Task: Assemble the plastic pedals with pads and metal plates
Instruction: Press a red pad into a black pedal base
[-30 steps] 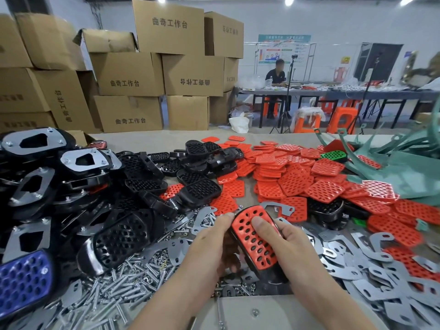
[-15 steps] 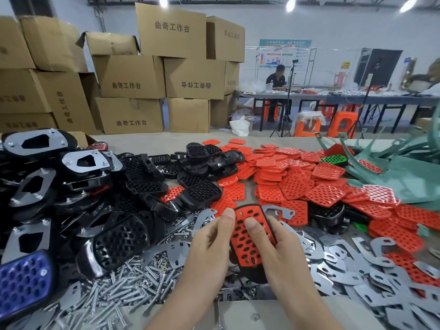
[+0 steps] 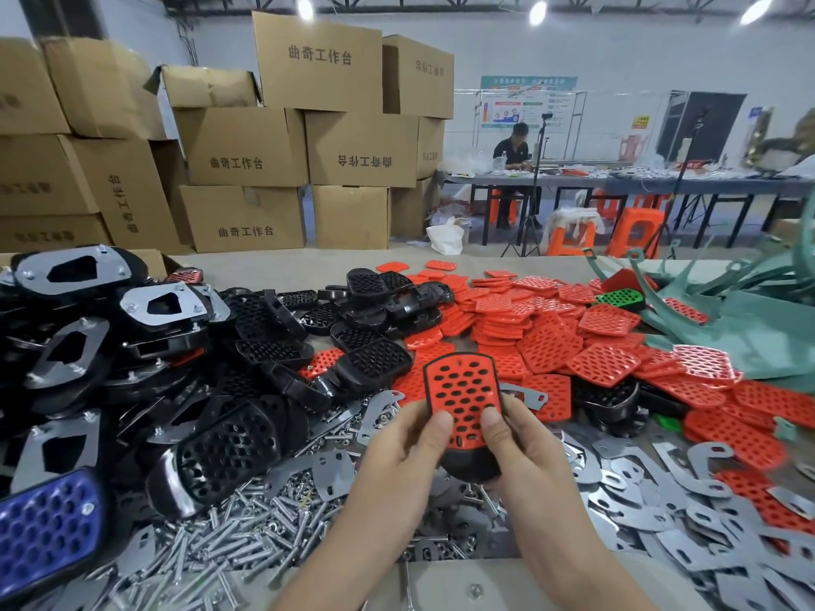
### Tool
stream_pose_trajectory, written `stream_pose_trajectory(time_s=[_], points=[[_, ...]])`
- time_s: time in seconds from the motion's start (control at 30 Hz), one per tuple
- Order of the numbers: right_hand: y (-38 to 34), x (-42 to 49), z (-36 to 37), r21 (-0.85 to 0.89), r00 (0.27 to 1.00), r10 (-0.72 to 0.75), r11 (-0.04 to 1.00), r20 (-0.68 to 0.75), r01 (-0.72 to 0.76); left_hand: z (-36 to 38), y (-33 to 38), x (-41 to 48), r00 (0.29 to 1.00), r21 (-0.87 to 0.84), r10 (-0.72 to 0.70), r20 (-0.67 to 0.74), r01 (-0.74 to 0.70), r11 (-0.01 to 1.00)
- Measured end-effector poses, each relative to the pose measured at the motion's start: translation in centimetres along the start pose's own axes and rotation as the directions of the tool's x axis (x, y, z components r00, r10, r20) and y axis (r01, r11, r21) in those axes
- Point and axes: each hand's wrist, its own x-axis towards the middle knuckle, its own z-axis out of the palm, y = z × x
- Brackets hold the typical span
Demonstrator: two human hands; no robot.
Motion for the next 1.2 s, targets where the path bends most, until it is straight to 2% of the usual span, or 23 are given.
stream_pose_trajectory(time_s=[0.1,0.2,0.27,0.43,0.5,0.6,0.67,0.7,0.77,0.8,0.83,0.9,0.93,1.0,1.07,1.13,1.2], points=[[0.4,0.1,0.1,0.027,1.000,0.009,1.000,0.006,-0.009,0.3,0.1,-0.2,0.999,0.107,0.024,0.031,-0.027,0.994],[0.3,0.0,0.5,0.026,0.993,0.019,0.999,0.113,-0.022,0.4,-0.2,-0.1,0.995,0.169,0.020,-0.097,-0.003,0.986],[0.2,0.0,0.4,-0.041,0.989,0.005,0.999,0.147,0.002,0.2,-0.2,-0.1,0.989,0.197,0.037,-0.141,-0.009,0.980],[-0.3,0.0,0.2,-0.114,0.999,-0.026,0.993,0.048,0.031,-0.4,1.8,-0.4,1.000,0.308,0.030,-0.007,-0.026,0.951],[-0.4,0.1,0.6,-0.108,0.999,-0.044,0.993,-0.005,0.043,-1.6,2.6,-0.7,0.998,0.436,0.042,-0.036,-0.022,0.900],[-0.6,0.4,0.4,0.144,0.995,0.050,0.989,-0.091,-0.036,-4.5,4.2,-2.6,0.999,0.628,0.040,-0.032,-0.011,0.778],[-0.8,0.6,0.1,0.341,0.986,0.126,0.936,-0.105,-0.083,-5.9,5.3,-4.6,0.997,0.734,0.007,0.074,-0.059,0.676],[-0.8,0.7,0.0,0.397,0.983,0.147,0.913,-0.110,-0.092,-6.4,5.4,-5.7,0.989,0.799,-0.043,0.138,-0.086,0.595],[-0.8,0.6,0.0,0.451,0.978,0.175,0.886,-0.117,-0.105,-6.5,4.5,-7.9,0.959,0.917,-0.128,0.252,-0.194,0.350],[-0.8,0.6,0.1,0.462,0.975,0.186,0.880,-0.118,-0.112,-6.0,3.8,-8.8,0.953,0.937,-0.114,0.282,-0.248,0.247],[-0.7,0.7,0.1,0.468,0.974,0.193,0.876,-0.116,-0.118,-5.7,2.8,-9.6,0.953,0.935,-0.103,0.284,-0.252,0.251],[-0.7,0.6,0.1,0.494,0.972,0.207,0.860,-0.111,-0.126,-4.8,1.1,-11.1,0.955,0.923,0.047,0.292,-0.294,0.248],[-0.7,0.6,0.0,0.508,0.972,0.208,0.852,-0.112,-0.124,-4.7,0.3,-11.1,0.942,0.920,0.074,0.328,-0.336,0.202],[-0.8,0.6,0.1,0.528,0.972,0.207,0.841,-0.110,-0.119,-4.9,-1.0,-10.2,0.889,0.894,0.136,0.438,-0.446,0.037],[-0.9,0.5,0.1,0.533,0.972,0.209,0.838,-0.107,-0.121,-5.0,-0.4,-9.0,0.873,0.876,0.102,0.476,-0.482,0.037],[-0.9,0.4,0.1,0.527,0.972,0.209,0.841,-0.110,-0.121,-4.2,0.2,-7.8,0.874,0.868,0.142,0.464,-0.481,0.123],[-0.9,0.4,0.1,0.508,0.971,0.205,0.853,-0.119,-0.118,-3.2,0.3,-6.7,0.871,0.861,0.192,0.452,-0.482,0.161]])
